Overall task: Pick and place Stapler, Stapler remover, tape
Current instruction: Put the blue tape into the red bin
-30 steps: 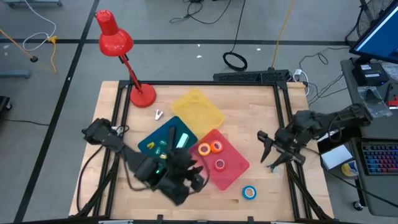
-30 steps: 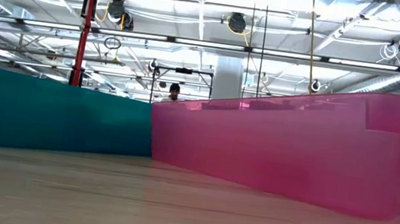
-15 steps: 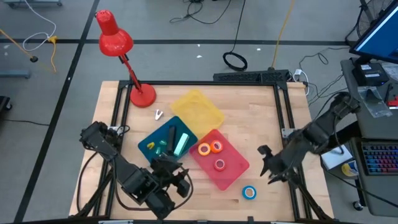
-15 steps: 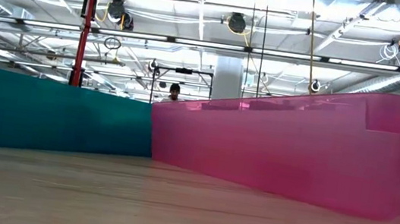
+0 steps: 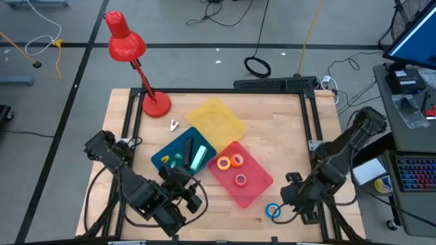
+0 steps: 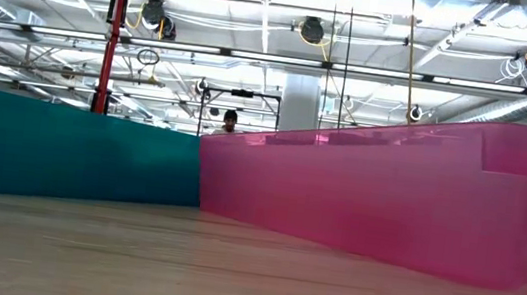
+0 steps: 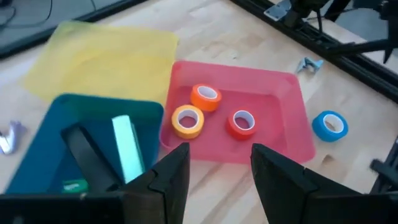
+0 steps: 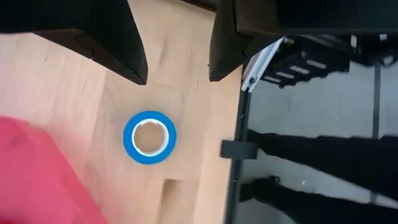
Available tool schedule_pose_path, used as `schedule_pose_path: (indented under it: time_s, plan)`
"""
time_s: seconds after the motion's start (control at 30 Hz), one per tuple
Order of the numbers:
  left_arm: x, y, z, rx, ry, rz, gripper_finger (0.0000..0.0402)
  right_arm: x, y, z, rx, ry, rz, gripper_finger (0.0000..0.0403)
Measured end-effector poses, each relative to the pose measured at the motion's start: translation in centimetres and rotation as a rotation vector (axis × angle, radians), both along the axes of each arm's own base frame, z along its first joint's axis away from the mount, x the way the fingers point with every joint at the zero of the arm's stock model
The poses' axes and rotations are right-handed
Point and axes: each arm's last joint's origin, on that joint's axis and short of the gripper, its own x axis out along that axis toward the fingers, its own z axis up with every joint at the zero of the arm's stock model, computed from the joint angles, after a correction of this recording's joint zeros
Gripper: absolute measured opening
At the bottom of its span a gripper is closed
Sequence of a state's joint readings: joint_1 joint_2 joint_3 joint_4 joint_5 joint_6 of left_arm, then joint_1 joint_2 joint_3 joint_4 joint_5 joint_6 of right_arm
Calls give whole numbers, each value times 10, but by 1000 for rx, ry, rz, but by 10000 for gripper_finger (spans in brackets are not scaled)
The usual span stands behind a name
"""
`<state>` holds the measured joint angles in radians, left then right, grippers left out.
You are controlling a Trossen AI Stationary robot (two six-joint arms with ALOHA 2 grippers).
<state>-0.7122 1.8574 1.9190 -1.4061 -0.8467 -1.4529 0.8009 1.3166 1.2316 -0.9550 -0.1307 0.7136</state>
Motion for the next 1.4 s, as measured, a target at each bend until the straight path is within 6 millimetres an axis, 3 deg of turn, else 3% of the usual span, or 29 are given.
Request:
schedule_pose_path:
  time_s: [0.3,0.63,0.87,1.07,1.4]
  plan:
    - [-13,25,22,80,42,-63,92,11,10,-21,-54,124,-213,166]
    - [-58,62,-13,4,-38,-53,8,13,6,-30,-156,152,-455,166]
    - [-87,91,-53,-56,-111,-138,19,13,5,-33,-146,163,-585,166]
    - [-110,121,-84,-87,-153,-217,3,10,2,-56,-131,224,-726,166]
    - [-161,164,-92,-80,-273,-252,13,7,-1,-84,-82,265,-885,166]
